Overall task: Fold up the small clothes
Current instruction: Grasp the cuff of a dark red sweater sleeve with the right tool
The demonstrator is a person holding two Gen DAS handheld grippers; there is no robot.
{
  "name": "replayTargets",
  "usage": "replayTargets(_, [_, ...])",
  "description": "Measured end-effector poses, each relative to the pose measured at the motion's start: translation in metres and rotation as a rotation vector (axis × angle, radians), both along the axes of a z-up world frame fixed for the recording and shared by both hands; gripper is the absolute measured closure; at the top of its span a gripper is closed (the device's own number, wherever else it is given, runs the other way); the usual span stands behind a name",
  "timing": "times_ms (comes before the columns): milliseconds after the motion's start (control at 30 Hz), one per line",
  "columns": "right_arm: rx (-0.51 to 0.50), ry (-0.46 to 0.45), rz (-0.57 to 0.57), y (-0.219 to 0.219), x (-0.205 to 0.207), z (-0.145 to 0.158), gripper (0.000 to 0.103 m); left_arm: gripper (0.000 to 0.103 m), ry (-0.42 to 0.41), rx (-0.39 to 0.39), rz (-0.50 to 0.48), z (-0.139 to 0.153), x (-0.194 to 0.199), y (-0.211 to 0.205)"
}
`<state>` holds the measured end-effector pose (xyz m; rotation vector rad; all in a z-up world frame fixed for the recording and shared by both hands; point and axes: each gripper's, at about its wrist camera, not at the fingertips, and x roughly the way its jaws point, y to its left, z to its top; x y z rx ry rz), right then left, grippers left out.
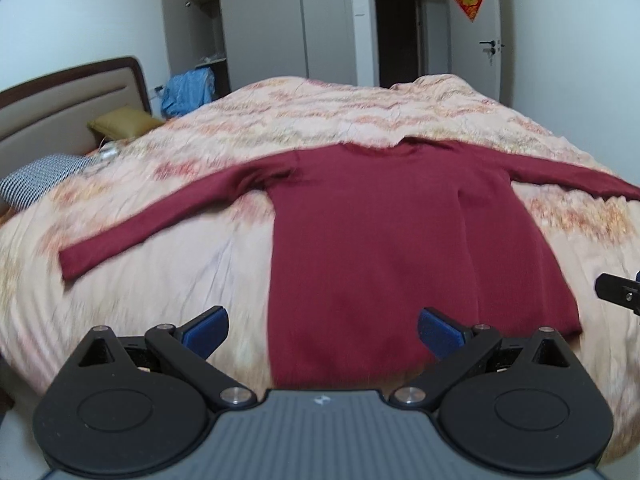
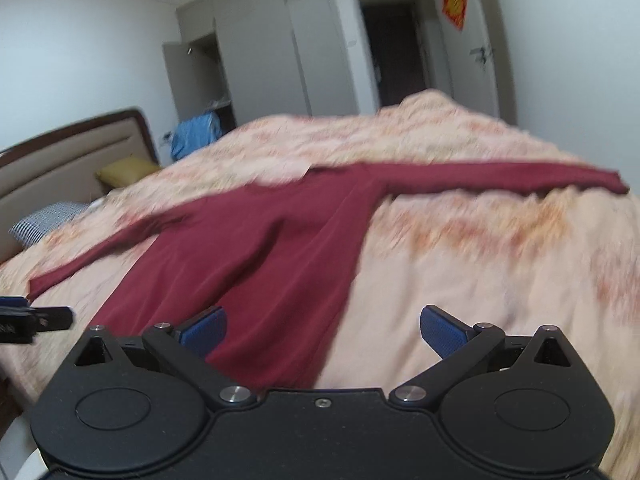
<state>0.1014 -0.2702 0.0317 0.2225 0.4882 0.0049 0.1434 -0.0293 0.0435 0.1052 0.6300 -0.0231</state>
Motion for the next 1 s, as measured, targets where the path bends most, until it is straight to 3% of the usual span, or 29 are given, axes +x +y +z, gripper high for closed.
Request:
replayTargets(167, [0.018, -0.081, -0.133, -0.074, 0.035, -0.001, 0.0, 0.0, -0.071, 0.001, -0.041, 0.019, 0.061, -0.022])
replayTargets(300, [0.065, -0.048, -0.257, -0.148, 0.068, -0.008, 0.0, 0.0, -0.101, 0.005, -0.079, 0.02, 0.117, -0.044])
replayTargets(433, [0.181, -0.029, -0.394, -0.227, 0.097, -0.017, 0.0, 0.0, -0.108, -0.008, -0.168, 0.013, 0.167, -0.076])
replayTargets(700, [0.352, -0.049, -0.672, -0.335, 0.143, -0.04, 0.005, 0.0, -0.015, -0.085, -0.27, -0.027, 0.251, -0.135])
replayTargets(833, [0.37, -0.017, -0.798, -0.36, 0.161, -0.055, 0.034, 0.0, 0.05, -0.093, -0.269, -0.051, 0.273, -0.141])
replayTargets(900, [0.326, 0.004, -0.837, -0.364, 0.172, -0.058, 0.049, 0.0, 0.081, -0.095, -0.269, -0.058, 0.277, -0.138])
replayTargets(967, [0.258, 0.022, -0.851, -0.365, 0.181, -0.056, 0.08, 0.0, 0.104, -0.101, -0.269, -0.059, 0.281, -0.133])
replayTargets(1000, [0.226, 0.028, -0.853, -0.365, 0.187, -0.055, 0.089, 0.0, 0.115, -0.104, -0.265, -0.057, 0.282, -0.129])
